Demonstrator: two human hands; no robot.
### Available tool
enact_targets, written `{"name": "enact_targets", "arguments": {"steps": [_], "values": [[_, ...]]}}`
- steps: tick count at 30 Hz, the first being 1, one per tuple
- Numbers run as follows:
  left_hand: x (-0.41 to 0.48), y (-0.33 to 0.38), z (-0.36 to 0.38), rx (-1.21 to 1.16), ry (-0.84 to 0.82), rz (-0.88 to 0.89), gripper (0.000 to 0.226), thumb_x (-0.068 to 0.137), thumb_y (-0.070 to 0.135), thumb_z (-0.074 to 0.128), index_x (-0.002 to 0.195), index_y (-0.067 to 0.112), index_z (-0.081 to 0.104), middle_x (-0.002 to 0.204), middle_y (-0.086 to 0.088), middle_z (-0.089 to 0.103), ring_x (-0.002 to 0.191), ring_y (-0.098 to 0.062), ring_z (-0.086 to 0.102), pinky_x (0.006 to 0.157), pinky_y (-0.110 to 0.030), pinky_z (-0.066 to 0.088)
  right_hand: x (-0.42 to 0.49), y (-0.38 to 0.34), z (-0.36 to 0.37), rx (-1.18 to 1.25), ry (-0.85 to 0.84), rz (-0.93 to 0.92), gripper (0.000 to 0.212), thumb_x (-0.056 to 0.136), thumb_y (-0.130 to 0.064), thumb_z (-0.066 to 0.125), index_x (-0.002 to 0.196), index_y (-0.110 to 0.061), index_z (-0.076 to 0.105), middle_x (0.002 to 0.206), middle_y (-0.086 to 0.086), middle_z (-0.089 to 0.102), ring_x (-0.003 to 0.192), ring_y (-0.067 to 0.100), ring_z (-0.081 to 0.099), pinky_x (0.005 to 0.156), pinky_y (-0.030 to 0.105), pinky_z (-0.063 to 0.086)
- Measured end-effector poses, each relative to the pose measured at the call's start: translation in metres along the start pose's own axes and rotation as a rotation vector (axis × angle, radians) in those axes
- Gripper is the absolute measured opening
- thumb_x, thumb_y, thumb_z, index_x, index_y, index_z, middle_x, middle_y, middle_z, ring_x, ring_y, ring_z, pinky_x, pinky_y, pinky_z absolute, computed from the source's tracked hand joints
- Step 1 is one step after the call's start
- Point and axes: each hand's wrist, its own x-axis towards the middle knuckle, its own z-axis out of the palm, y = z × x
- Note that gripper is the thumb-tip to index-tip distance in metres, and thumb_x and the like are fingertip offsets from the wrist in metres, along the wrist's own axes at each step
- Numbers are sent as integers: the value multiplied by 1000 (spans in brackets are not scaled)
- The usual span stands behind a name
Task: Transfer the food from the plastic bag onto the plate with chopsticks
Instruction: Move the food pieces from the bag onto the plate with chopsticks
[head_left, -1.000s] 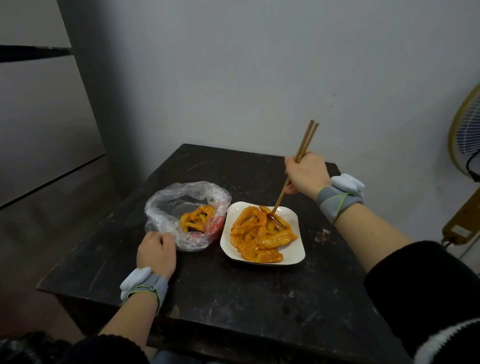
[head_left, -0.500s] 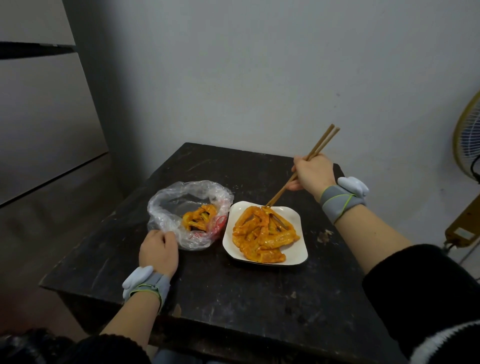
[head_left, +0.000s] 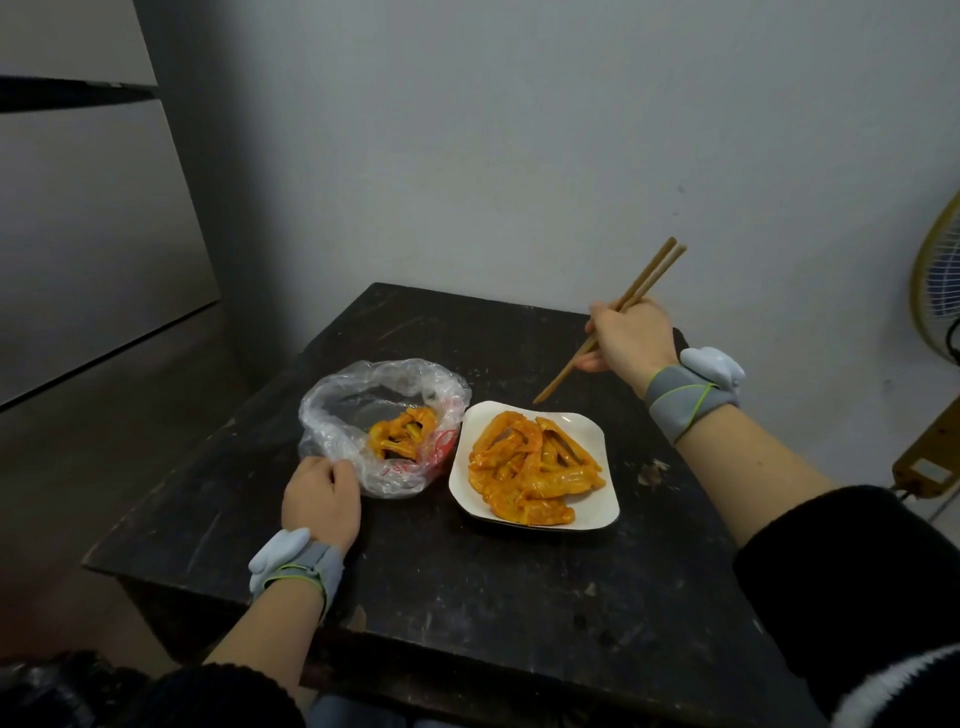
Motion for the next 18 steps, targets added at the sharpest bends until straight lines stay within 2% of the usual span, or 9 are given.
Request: {"name": "enact_targets", "arguments": {"steps": [3,6,8,13,16,18], "values": [[0,1,-1,-16,1,-9,34,92,18,42,74,-6,58,88,-17,56,75,-31,52,68,-38,40,-7,-9,9,102,-45,-39,31,96,-25,51,102,3,61,82,20,70,62,28,72,61,35,62],[0,-1,-3,-26,7,-9,34,92,17,42,73,-6,58,87,-17,55,75,-31,52,67,-37,39,-18,-16,27,197,-125,-56,27,98,-25,51,96,-1,63,80,19,68,61,23,70,53,25,60],[0,0,-2,-42,5,-3,34,92,16,43,72,-7,57,86,-18,56,76,-33,53,70,-40,43,-21,-15,40,236,-155,-53,28,98,-27,52,94,-2,63,81,21,69,61,24,71,52,25,59],[1,-1,-2,-53,8,-7,32,92,15,43,73,-7,58,86,-17,57,77,-33,54,71,-39,43,-29,-9,77,246,-249,-24,34,95,-27,58,112,3,57,88,20,71,59,22,72,48,24,57],[1,0,-2,-61,5,-15,32,91,15,43,72,-6,57,85,-16,57,76,-31,53,68,-37,40,-33,-5,90,236,-313,-23,32,94,-23,59,111,5,58,87,22,71,57,21,71,46,24,56],[1,0,-2,-61,8,-14,32,91,15,43,71,-6,56,84,-16,56,75,-31,53,67,-36,39,-33,-2,97,207,-353,-30,32,94,-23,60,107,7,61,84,24,71,62,27,72,50,29,59]]}}
